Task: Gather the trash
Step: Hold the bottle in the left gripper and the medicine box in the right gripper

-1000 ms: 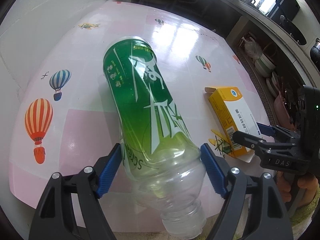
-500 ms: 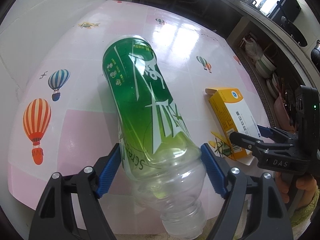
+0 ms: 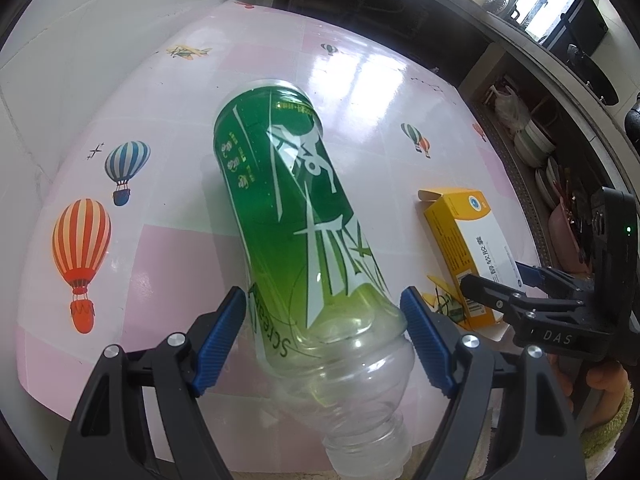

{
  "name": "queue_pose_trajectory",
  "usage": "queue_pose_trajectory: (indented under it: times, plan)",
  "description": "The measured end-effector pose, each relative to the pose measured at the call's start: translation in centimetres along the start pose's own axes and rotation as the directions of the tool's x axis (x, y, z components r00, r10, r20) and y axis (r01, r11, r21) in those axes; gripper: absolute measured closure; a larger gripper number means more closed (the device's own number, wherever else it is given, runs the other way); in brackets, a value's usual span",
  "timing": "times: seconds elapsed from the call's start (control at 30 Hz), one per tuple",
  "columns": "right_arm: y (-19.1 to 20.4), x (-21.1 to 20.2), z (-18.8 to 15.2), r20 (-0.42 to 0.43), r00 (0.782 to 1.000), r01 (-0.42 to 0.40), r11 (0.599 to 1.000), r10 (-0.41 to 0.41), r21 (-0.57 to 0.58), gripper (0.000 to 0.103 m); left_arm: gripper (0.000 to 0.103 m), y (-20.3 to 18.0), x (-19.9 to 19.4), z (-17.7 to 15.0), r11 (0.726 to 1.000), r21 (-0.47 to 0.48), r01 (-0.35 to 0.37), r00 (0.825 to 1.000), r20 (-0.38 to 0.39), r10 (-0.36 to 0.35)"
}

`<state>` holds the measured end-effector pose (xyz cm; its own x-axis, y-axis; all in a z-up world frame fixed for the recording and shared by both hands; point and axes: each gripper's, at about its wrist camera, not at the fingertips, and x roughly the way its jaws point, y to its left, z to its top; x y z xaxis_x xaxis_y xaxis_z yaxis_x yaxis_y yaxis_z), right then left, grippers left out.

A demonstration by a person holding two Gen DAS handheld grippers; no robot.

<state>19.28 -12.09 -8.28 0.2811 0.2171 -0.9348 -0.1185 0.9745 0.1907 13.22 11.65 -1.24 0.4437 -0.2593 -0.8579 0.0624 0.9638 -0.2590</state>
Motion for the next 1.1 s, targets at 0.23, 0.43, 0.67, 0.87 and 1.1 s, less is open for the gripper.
queue_pose_trajectory:
  times: [0.23,0.43,0.67,0.87,1.1]
  plan:
    - [0.1,0.0,0.0,0.016,0.999,0.03,1.0,-0.03,-0.007,0.022,0.026,-0.6,0.2,0.1,0.999,0.033,-0.031,0.999,0.013,0.031]
    - [0.3,0.0,0.0,0.023,0.998,0.055,0.998,-0.055,-0.016,0.023,0.026,-1.5,0.5,0.2,0.994,0.069,-0.079,0.997,0.029,0.077]
    - [0.1,0.2,0.0,0.023,0.998,0.053,0.999,-0.053,-0.002,0.028,0.026,-1.9,0.6,0.4,0.99,0.084,-0.112,0.993,0.042,0.109]
    - [0.0,0.1,0.2,0.023,0.998,0.05,0.999,-0.05,0.001,0.029,0.026,-2.3,0.7,0.5,0.988,0.09,-0.125,0.991,0.047,0.122]
    - [-0.1,0.1,0.3,0.022,0.999,0.048,0.999,-0.048,0.006,0.029,0.026,-2.6,0.6,0.2,0.986,0.097,-0.138,0.99,0.053,0.134]
